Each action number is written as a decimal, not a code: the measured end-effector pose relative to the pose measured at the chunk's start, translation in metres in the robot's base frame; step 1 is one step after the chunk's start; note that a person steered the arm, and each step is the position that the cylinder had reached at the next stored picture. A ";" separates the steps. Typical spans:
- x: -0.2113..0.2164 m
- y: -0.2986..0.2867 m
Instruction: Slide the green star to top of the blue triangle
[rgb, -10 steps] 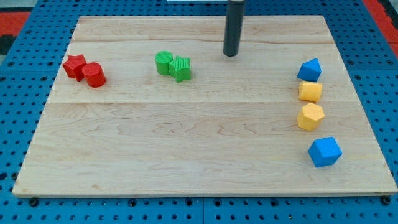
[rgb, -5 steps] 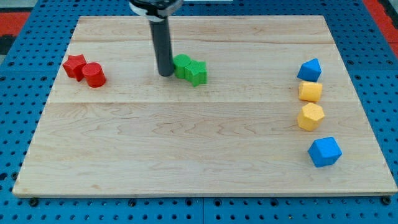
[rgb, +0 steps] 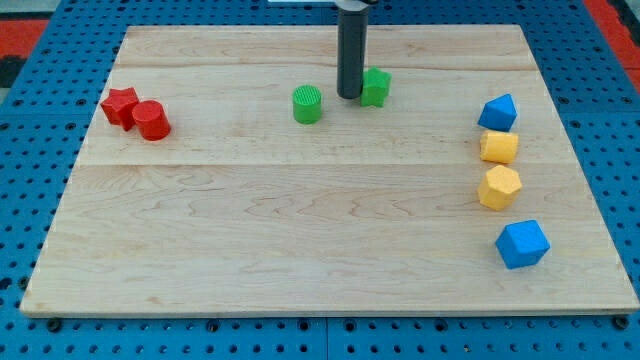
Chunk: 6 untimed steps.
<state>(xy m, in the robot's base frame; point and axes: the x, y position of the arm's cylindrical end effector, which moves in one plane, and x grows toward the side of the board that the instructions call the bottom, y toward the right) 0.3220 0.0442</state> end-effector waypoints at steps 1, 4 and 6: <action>-0.006 0.036; -0.032 0.086; -0.025 0.149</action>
